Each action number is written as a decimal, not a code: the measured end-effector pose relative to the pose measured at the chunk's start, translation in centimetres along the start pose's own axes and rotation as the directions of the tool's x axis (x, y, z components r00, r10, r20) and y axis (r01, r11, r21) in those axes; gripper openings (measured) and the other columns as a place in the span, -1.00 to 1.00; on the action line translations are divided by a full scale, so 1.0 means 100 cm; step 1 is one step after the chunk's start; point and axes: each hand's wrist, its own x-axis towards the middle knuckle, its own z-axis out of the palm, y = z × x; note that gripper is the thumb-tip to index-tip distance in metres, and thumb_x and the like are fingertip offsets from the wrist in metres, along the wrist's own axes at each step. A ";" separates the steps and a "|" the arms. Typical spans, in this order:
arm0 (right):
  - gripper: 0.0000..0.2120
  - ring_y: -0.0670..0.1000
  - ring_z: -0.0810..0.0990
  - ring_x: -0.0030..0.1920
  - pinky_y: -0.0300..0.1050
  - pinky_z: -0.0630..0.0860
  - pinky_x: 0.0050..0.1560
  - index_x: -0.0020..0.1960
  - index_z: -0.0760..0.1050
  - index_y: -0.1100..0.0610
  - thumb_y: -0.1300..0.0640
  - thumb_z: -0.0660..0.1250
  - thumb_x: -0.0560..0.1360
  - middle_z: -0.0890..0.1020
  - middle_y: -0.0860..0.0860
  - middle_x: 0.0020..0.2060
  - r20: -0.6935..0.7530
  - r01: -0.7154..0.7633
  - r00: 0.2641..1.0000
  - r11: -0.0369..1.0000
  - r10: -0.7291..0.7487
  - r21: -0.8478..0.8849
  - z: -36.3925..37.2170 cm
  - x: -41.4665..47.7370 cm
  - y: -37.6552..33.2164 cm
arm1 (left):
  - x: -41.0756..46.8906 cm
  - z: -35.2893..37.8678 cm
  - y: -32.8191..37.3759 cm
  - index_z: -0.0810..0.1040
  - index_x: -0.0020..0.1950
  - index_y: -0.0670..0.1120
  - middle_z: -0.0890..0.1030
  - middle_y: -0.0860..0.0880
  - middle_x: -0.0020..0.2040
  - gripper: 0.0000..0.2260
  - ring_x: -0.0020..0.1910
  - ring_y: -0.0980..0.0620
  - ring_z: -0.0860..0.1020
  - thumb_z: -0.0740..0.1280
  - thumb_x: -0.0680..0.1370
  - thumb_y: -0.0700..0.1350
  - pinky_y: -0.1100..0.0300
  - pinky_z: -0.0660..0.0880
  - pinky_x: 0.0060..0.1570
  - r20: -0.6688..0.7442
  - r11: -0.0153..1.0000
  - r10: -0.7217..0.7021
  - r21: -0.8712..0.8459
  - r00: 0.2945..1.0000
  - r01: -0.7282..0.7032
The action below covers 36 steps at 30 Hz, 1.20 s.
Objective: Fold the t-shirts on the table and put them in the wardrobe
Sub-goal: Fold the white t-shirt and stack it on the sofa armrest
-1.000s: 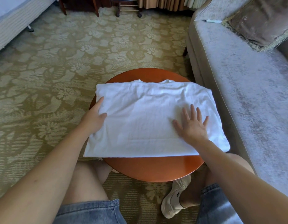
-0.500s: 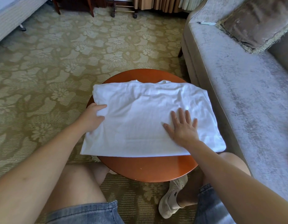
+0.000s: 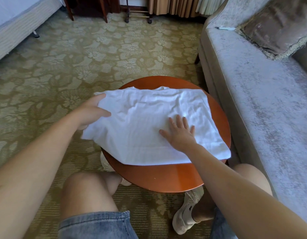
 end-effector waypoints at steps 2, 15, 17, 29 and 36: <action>-0.25 0.05 -0.22 0.57 0.22 -0.21 0.50 0.59 -0.17 -0.08 -0.39 -0.02 0.55 -0.19 -0.02 0.58 -0.067 0.007 0.998 0.991 0.002 0.132 -0.005 -0.007 0.005 | -0.006 0.004 0.015 0.15 0.58 0.05 0.19 0.03 0.56 -0.29 0.48 -0.01 0.26 0.38 0.53 -0.31 0.10 0.35 0.29 0.020 0.999 0.029 -0.025 0.999 -0.028; -0.38 0.02 0.46 0.24 -0.13 0.34 0.20 0.59 -0.02 -0.03 -0.19 0.09 0.63 0.42 -0.08 0.21 -0.136 -0.060 0.954 0.616 0.267 0.786 -0.026 -0.052 0.100 | -0.015 0.144 0.121 0.13 0.57 -0.10 0.03 -0.08 0.59 -0.29 0.54 -0.10 0.09 0.40 0.50 -0.24 0.27 0.22 0.18 0.098 0.970 0.182 0.147 0.978 -0.195; -0.37 0.06 0.45 0.31 -0.02 0.34 0.36 0.59 -0.02 -0.06 -0.25 0.04 0.61 0.43 -0.05 0.35 -0.112 -0.045 0.960 0.536 0.258 0.843 -0.028 -0.050 0.107 | -0.016 0.172 0.134 0.05 0.61 0.01 -0.08 0.01 0.61 -0.23 0.57 0.02 -0.01 0.40 0.51 -0.24 0.30 0.16 0.22 0.113 0.965 0.185 0.164 0.976 -0.202; -0.34 0.01 0.18 0.53 -0.11 0.10 0.50 0.60 -0.01 0.02 -0.17 0.16 0.62 0.16 -0.05 0.55 -0.035 -0.061 0.971 0.386 0.236 0.920 -0.035 -0.046 0.127 | -0.025 0.272 0.103 0.28 0.51 0.06 0.51 0.02 0.28 -0.52 0.15 -0.05 0.57 0.27 0.60 -0.15 -0.04 0.55 0.14 0.036 0.970 0.214 0.112 0.976 -0.217; -0.31 0.09 0.31 0.47 0.10 0.35 0.42 0.60 -0.06 0.01 0.15 0.25 0.60 0.24 0.02 0.52 -0.030 -0.079 0.979 0.507 0.204 0.858 -0.034 -0.045 0.127 | -0.030 0.261 0.052 -0.11 0.61 0.02 -0.15 -0.06 0.60 -0.40 0.57 -0.08 -0.15 0.09 0.65 0.12 -0.13 -0.10 0.52 0.153 0.712 0.103 0.679 0.983 -0.180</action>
